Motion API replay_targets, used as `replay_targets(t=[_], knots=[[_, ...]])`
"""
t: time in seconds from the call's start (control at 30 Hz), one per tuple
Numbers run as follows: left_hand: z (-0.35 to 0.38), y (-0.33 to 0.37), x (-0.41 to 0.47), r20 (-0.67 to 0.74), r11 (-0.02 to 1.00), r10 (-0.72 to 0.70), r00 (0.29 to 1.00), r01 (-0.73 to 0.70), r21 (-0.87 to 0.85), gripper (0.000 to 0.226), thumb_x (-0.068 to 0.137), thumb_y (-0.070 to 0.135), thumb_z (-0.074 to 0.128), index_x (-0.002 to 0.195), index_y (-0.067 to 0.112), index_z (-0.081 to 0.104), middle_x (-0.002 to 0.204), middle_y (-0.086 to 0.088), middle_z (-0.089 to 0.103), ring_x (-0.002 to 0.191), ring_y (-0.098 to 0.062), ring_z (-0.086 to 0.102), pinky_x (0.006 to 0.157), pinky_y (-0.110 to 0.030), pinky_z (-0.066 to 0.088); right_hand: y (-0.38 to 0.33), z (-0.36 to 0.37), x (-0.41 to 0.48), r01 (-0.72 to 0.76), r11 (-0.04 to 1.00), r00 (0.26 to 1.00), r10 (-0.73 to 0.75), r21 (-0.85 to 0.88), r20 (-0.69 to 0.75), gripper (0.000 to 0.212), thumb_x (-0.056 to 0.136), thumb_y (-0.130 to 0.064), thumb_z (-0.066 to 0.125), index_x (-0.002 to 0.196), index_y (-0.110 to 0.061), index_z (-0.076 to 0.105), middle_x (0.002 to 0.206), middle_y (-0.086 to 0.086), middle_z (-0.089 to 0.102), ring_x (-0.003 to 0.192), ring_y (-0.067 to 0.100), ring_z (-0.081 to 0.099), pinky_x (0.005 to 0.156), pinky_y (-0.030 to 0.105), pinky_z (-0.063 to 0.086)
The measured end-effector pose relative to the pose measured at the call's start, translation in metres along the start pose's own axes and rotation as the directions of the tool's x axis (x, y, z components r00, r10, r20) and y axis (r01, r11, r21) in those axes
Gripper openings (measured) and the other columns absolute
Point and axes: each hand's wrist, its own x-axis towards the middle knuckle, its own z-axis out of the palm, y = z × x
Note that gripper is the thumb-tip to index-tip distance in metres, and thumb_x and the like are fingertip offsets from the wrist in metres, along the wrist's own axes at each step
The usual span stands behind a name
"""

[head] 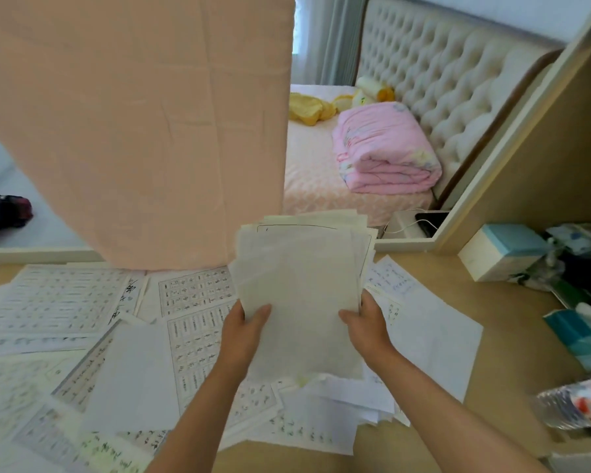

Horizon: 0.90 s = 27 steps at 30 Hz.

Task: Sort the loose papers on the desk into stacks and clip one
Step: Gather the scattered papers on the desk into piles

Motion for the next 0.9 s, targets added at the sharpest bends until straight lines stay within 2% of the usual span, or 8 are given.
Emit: replay_targets(t=[0.1, 0.3, 0.37, 0.47, 0.57, 0.67, 0.8, 0.9], knots=[[0.015, 0.013, -0.004, -0.042, 0.992, 0.123, 0.991, -0.125, -0.024, 0.027, 0.087, 0.022, 0.072, 0.111, 0.03, 0.063, 0.109, 0.006, 0.071, 0.1, -0.018, 0.068, 0.076, -0.032, 0.056, -0.013, -0.016, -0.001, 0.115, 0.992, 0.993, -0.115, 0.042, -0.01, 0.038, 0.087, 0.007, 0.055, 0.109, -0.024, 0.061, 0.101, -0.012, 0.07, 0.09, -0.002, 0.067, 0.07, 0.012, 0.05], [0.026, 0.003, -0.004, 0.042, 0.975, 0.217, 0.975, -0.219, 0.032, 0.102, 0.068, 0.008, 0.088, 0.144, 0.033, 0.024, 0.128, 0.007, 0.052, 0.113, -0.008, 0.057, 0.077, -0.02, 0.056, 0.003, -0.045, 0.004, 0.076, 0.994, 0.987, -0.086, 0.077, 0.133, 0.038, 0.089, 0.006, 0.058, 0.115, -0.021, 0.059, 0.105, -0.006, 0.069, 0.098, 0.008, 0.066, 0.067, 0.012, 0.052], [0.029, -0.002, 0.0, 0.143, 0.977, 0.188, 0.972, -0.2, 0.074, 0.107, 0.069, 0.003, 0.086, 0.147, 0.036, 0.02, 0.129, 0.008, 0.052, 0.113, -0.007, 0.057, 0.075, -0.018, 0.055, 0.009, -0.049, 0.008, 0.048, 0.997, 0.983, -0.057, 0.054, 0.174, 0.039, 0.087, 0.002, 0.063, 0.112, -0.027, 0.06, 0.106, -0.006, 0.07, 0.1, 0.011, 0.067, 0.072, 0.017, 0.054], [0.037, -0.01, 0.001, 0.105, 0.975, 0.158, 0.982, -0.172, 0.138, 0.094, 0.071, 0.008, 0.086, 0.141, 0.036, 0.029, 0.127, 0.007, 0.054, 0.118, -0.016, 0.056, 0.083, -0.024, 0.053, 0.015, -0.053, 0.017, 0.059, 0.998, 0.975, -0.05, -0.034, 0.218, 0.034, 0.086, 0.0, 0.066, 0.105, -0.027, 0.063, 0.101, -0.008, 0.071, 0.096, 0.007, 0.067, 0.07, 0.014, 0.052], [0.039, -0.013, 0.006, -0.008, 0.987, 0.108, 0.994, -0.106, 0.122, 0.109, 0.064, 0.014, 0.091, 0.145, 0.04, 0.023, 0.142, 0.003, 0.04, 0.126, -0.023, 0.048, 0.101, -0.045, 0.048, 0.021, -0.057, 0.028, 0.083, 0.992, 0.967, -0.058, -0.091, 0.249, 0.027, 0.087, -0.002, 0.066, 0.111, -0.015, 0.065, 0.099, -0.005, 0.07, 0.094, 0.011, 0.067, 0.065, 0.011, 0.05], [0.031, -0.012, 0.01, 0.003, 1.0, 0.011, 1.0, -0.011, 0.028, 0.12, 0.067, 0.019, 0.09, 0.153, 0.039, 0.009, 0.153, 0.006, 0.031, 0.135, -0.019, 0.038, 0.109, -0.05, 0.036, 0.026, -0.063, 0.033, 0.072, 0.991, 0.955, -0.037, -0.111, 0.294, 0.031, 0.086, -0.002, 0.068, 0.114, -0.015, 0.064, 0.103, -0.005, 0.069, 0.096, 0.007, 0.064, 0.071, 0.013, 0.051], [0.016, -0.021, 0.017, 0.124, 0.984, -0.176, 0.977, 0.178, -0.009, 0.123, 0.059, 0.045, 0.088, 0.155, 0.033, 0.012, 0.152, -0.001, 0.038, 0.136, -0.022, 0.041, 0.115, -0.046, 0.032, 0.023, -0.078, 0.051, -0.057, 0.998, 0.956, 0.05, 0.015, 0.288, 0.035, 0.084, 0.001, 0.068, 0.114, -0.018, 0.065, 0.108, 0.001, 0.073, 0.101, 0.021, 0.069, 0.09, 0.043, 0.057], [0.017, -0.032, 0.023, 0.238, 0.939, -0.342, 0.909, 0.342, 0.043, 0.118, 0.06, 0.058, 0.085, 0.154, 0.024, 0.022, 0.14, 0.002, 0.055, 0.126, -0.02, 0.054, 0.112, -0.044, 0.036, 0.029, -0.089, 0.072, -0.237, 0.961, 0.928, 0.18, 0.143, 0.326, 0.05, 0.084, 0.002, 0.069, 0.129, -0.016, 0.055, 0.121, 0.006, 0.068, 0.11, 0.029, 0.066, 0.094, 0.052, 0.053]])
